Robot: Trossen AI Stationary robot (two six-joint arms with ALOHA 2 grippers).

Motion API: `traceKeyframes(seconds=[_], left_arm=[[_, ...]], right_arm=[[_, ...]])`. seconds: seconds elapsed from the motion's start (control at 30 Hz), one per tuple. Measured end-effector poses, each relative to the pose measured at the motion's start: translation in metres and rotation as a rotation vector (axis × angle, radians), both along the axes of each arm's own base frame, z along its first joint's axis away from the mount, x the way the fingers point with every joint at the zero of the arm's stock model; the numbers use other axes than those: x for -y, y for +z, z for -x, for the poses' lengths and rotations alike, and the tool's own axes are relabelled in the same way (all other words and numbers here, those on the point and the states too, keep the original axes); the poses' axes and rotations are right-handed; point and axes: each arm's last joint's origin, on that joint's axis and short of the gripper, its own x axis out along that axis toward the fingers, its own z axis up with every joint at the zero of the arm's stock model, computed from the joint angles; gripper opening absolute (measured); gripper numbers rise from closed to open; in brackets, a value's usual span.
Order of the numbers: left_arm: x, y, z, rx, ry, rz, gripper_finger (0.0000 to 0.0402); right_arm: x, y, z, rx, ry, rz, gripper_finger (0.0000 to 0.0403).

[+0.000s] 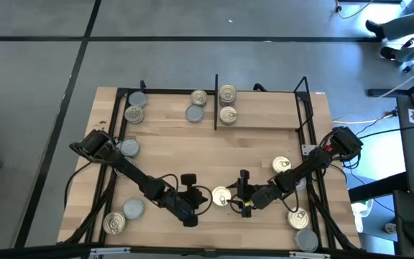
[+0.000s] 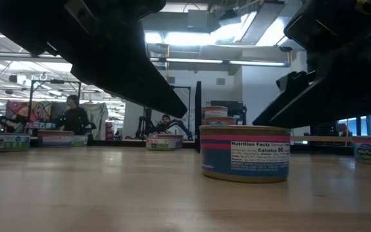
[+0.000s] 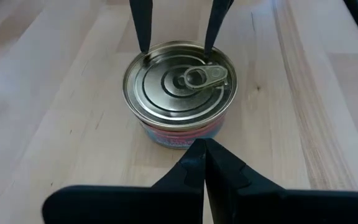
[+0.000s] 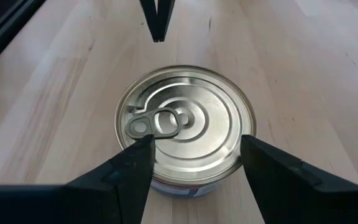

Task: Stack canned seafood by type on shelf
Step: Stack the blue tuna can on top of the blue tuna can

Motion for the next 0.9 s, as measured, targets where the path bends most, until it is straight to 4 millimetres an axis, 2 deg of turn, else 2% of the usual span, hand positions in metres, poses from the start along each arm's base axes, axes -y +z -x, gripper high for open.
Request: traceKeyframes(seconds=[0.23, 0.67, 0.9], left_arm=[[-0.005, 0.000, -0.003, -0.004, 0.003, -0.009, 0.0013], [-0.007, 0.000, -0.004, -0.023, -0.077, -0.119, 0.0199], [-0.008, 0.000, -0.004, -0.027, -0.094, -0.143, 0.0246]], right_arm=[[-0.003, -0.003, 0.006, -0.016, 0.010, 0.020, 0.0237], [0.000, -0.010, 0.013, -0.003, -0.005, 0.002, 0.0237], [-0.007, -0.010, 0.019, 0.009, -0.011, 0.038, 0.0237]])
